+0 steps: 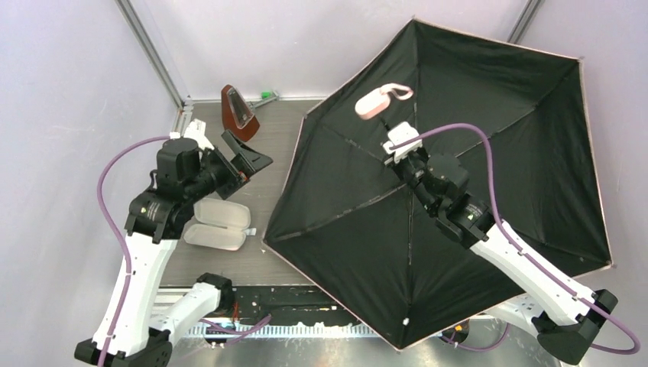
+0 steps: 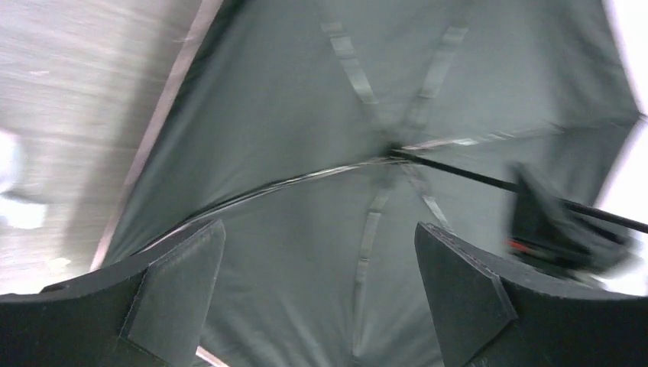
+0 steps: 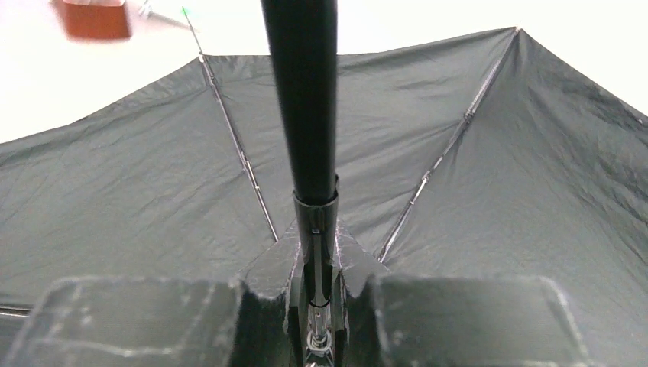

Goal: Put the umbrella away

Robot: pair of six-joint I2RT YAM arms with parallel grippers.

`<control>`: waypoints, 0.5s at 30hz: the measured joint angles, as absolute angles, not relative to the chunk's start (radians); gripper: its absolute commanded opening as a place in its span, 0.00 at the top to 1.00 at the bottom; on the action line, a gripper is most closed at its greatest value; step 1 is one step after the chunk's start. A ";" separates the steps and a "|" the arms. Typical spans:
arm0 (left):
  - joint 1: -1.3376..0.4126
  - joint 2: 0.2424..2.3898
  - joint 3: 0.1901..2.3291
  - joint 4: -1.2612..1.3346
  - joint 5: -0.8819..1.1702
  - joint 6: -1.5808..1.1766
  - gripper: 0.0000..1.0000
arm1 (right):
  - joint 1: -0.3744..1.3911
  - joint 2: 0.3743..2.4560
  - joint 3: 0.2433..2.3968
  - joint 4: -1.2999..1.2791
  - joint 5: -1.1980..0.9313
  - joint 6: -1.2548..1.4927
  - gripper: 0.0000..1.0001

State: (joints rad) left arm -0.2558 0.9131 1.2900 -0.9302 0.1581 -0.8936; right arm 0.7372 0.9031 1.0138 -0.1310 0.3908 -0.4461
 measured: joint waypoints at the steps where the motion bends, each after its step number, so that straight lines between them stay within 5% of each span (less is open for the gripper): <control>1: -0.276 0.902 1.290 -0.889 0.189 -0.924 0.01 | 0.738 0.896 0.983 -0.127 0.368 -0.450 0.95; 15: -0.478 1.033 1.716 -0.711 0.348 -0.957 0.01 | 0.740 0.912 0.847 -0.081 0.202 -0.472 0.95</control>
